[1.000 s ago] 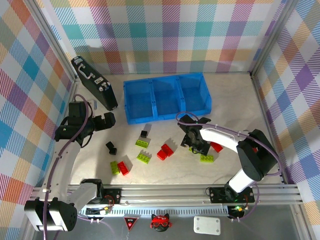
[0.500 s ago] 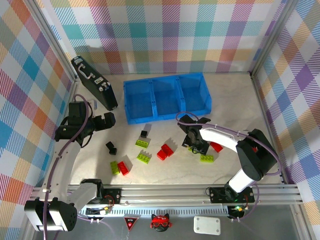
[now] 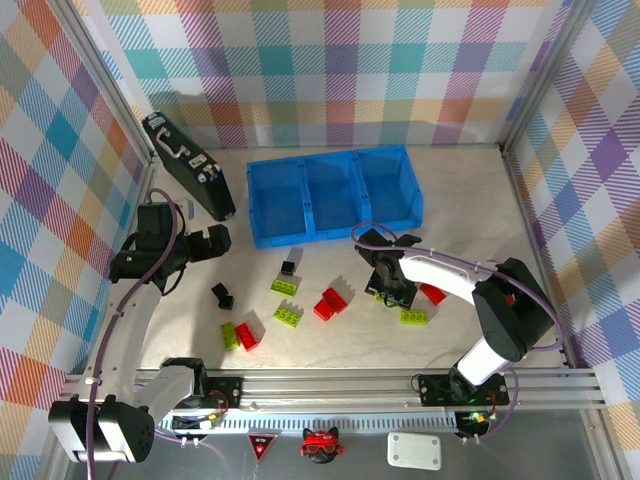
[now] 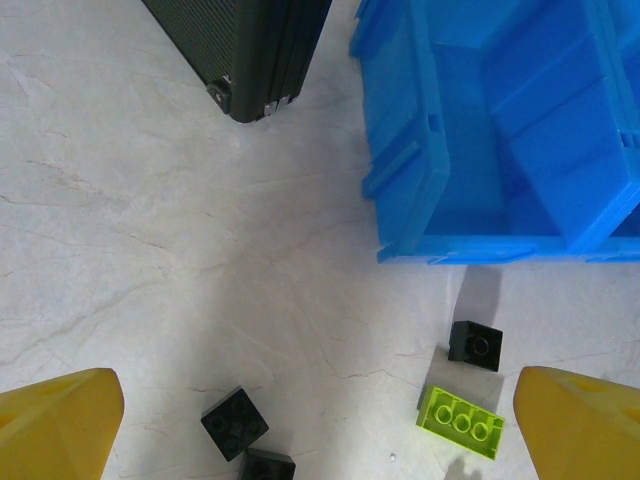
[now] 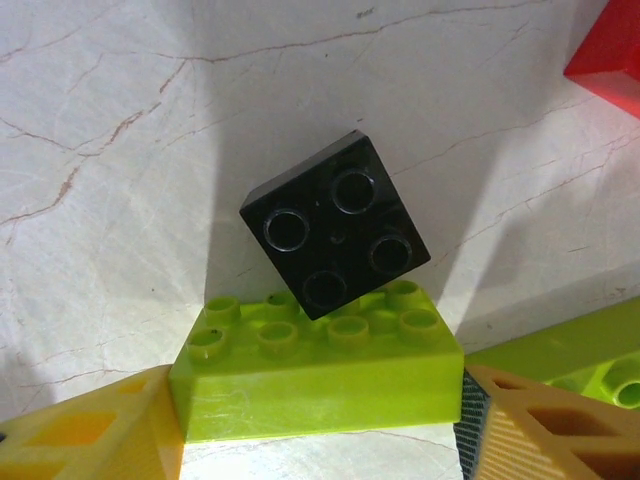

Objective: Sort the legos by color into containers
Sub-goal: Pick up the lego from the bottom-center of the table, then place the lego in the container.

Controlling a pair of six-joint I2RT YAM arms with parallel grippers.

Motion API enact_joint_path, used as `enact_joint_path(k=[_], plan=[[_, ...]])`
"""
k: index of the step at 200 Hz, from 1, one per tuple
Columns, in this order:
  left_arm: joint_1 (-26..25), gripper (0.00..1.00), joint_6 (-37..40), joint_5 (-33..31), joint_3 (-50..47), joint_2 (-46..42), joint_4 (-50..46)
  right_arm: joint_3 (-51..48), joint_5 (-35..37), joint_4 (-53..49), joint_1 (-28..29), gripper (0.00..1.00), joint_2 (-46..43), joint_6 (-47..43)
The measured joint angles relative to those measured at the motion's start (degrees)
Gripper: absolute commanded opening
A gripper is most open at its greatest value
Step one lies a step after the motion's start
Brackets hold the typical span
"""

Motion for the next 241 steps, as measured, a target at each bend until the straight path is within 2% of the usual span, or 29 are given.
enact_joint_path(k=[55,96,195,241], plan=[[0.00,1.00,0.02,-0.31,0.00,0.00,-0.02,6.93,0.52,-2.05,0.00,0.66,-0.11,-1.64],[0.00,1.00,0.02,-0.98,0.00,0.00,-0.02,19.43,2.38,-4.11,0.00,0.66,2.14,-4.98],[0.00,1.00,0.02,-1.46,0.00,-0.02,-0.02,53.94,3.85,-7.04,-1.07,0.66,26.56,-14.19],[0.00,1.00,0.02,-1.46,0.00,-0.02,-0.02,64.65,3.10,-8.35,-2.47,0.66,36.39,-16.22]])
